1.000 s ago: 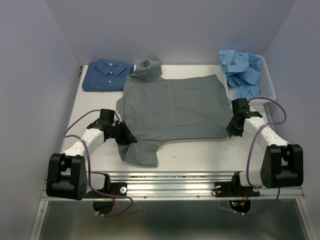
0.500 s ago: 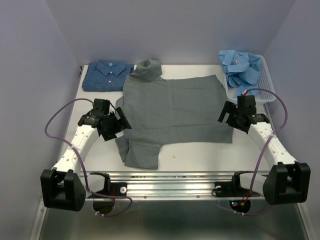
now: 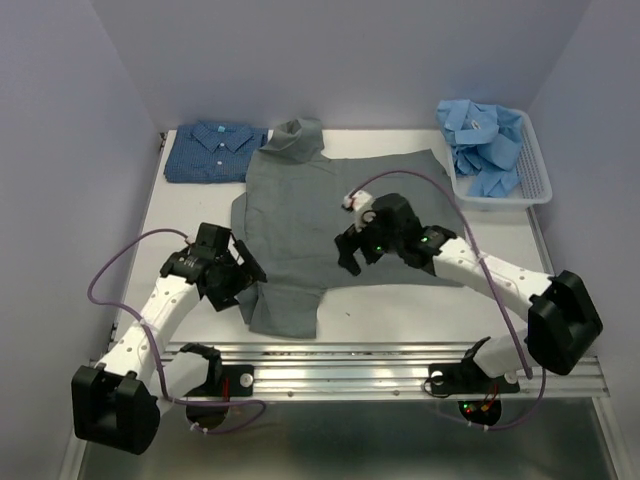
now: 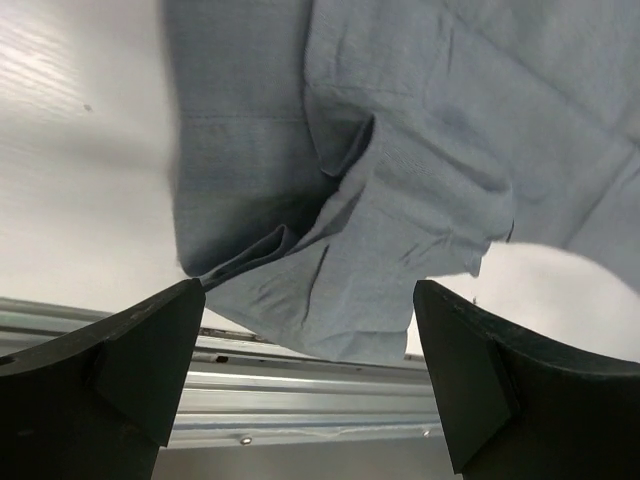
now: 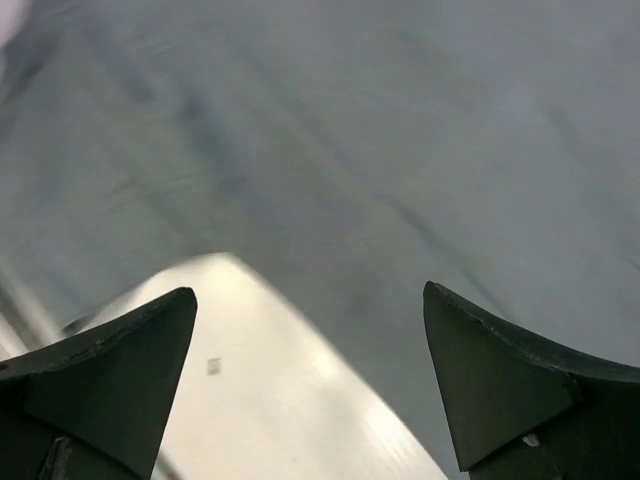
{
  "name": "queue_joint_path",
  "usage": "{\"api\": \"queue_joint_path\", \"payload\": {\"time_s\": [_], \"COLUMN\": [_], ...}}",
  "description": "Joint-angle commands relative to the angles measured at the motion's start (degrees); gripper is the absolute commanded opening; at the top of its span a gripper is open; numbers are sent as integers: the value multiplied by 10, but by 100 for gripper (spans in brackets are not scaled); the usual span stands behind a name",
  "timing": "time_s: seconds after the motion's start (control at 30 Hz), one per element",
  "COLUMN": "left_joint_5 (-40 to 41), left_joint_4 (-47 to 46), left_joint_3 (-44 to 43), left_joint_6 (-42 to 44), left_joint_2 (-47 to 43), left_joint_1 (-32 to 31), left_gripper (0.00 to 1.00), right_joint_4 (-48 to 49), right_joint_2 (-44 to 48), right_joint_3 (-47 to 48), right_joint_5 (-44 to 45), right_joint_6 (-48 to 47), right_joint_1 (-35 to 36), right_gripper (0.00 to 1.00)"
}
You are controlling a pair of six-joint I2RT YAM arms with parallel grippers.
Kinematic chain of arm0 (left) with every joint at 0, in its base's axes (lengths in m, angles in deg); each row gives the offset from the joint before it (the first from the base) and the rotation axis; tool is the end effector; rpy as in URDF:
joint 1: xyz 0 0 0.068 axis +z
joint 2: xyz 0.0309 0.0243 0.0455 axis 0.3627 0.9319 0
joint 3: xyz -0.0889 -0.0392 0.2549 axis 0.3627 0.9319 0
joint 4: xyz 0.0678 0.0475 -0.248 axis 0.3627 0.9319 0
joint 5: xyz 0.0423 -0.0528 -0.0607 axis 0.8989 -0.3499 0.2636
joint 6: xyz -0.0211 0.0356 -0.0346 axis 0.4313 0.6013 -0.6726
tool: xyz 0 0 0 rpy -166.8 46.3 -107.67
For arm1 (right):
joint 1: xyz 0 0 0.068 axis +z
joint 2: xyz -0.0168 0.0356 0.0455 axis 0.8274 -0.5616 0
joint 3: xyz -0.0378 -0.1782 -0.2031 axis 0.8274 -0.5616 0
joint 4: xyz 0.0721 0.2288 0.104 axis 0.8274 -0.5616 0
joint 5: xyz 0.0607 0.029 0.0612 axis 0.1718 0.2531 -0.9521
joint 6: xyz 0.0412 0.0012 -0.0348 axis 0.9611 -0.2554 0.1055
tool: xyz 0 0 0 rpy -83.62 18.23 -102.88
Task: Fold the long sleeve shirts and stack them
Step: Flatten the shirt out
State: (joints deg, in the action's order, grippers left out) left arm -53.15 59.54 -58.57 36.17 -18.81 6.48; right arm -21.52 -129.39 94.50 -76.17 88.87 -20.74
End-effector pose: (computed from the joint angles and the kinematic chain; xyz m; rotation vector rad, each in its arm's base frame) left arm 0.1773 -0.0514 0.2318 -0.6483 2.5719 -0.5422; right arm 0.2461 0.1778 0.2583 -0.7371 2.1574 0.4549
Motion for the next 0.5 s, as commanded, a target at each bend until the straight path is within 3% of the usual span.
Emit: {"api": "queue_joint_path", "payload": {"time_s": [0.0,0.17,0.23,0.47], "left_joint_5": [91,146,133,83], "left_joint_4": [36,35,-1,-73], "left_joint_3": [-55,-78,-77,-72], "left_joint_6": [-74,-61,-31,11], "left_joint_2": [4,14,15,48], "left_joint_1": [7,62,130,171], "left_gripper": [99,99,99,99], "right_joint_4": [1,46,73,73], "right_joint_2": [-63,-145,-148,-232], "right_joint_3": [68,105,102,131], "right_joint_5": [-141,-145,-133,-82], "right_joint_6": [-154,-185,-195,-201], "right_joint_1": [124,233,282,354], "right_gripper": [100,100,100,100]}}
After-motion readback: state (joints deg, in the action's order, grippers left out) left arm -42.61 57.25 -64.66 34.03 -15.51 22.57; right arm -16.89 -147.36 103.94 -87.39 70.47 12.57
